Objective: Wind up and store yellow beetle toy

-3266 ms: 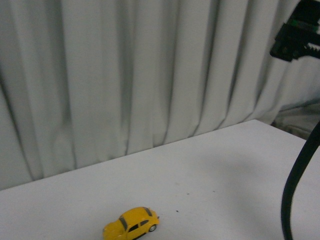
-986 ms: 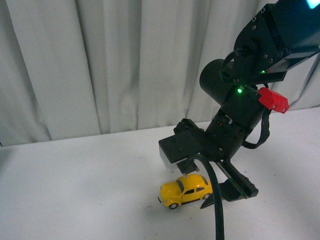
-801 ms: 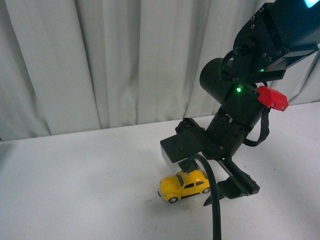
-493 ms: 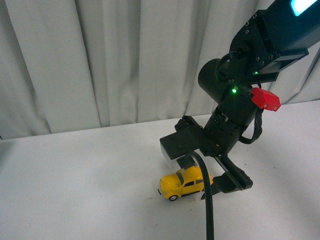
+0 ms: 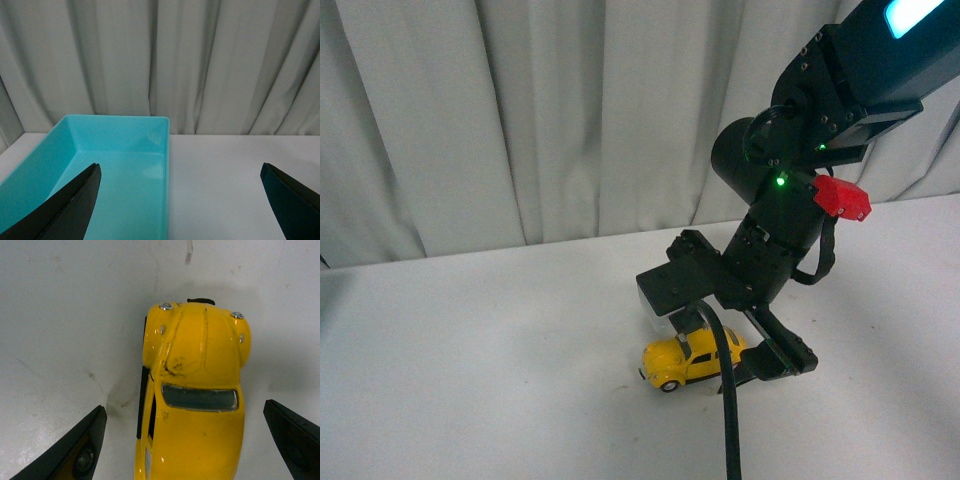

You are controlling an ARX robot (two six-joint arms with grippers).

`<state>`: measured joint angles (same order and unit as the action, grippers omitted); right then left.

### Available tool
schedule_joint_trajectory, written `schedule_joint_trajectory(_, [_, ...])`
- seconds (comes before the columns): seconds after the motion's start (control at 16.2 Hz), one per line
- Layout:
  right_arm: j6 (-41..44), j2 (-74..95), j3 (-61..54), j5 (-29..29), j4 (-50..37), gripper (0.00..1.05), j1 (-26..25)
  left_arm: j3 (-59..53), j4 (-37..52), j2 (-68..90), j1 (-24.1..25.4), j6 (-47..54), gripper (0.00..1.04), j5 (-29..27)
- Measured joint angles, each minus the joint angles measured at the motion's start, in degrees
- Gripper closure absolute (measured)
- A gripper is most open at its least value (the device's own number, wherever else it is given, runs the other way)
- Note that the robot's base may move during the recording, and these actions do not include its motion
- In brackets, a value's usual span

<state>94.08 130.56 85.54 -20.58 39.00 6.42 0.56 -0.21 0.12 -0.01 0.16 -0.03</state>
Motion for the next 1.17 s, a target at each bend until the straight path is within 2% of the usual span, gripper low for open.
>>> schedule_joint_trajectory(0.06, [-0.02, 0.35, 0.02, 0.04, -0.02, 0.10, 0.13, 0.00, 0.02, 0.00, 0.00, 0.00, 0.07, -0.02])
schedule_joint_trajectory(0.31, [0.07, 0.59, 0.11, 0.28, -0.02, 0.51, 0.35, 0.00, 0.02, 0.00, 0.00, 0.00, 0.07, 0.00])
schedule_joint_trajectory(0.37, [0.04, 0.59, 0.22, 0.26, 0.22, 0.58, 0.35, 0.00, 0.00, 0.00, 0.00, 0.00, 0.07, 0.00])
schedule_joint_trajectory(0.49, [0.00, 0.59, 0.33, 0.22, 0.37, 0.62, 0.35, 0.00, 0.02, 0.00, 0.00, 0.00, 0.07, 0.00])
schedule_joint_trajectory(1.17, [-5.66, 0.57, -0.15, 0.72, -0.74, 0.63, -0.17, 0.00, 0.02, 0.00, 0.00, 0.00, 0.07, 0.00])
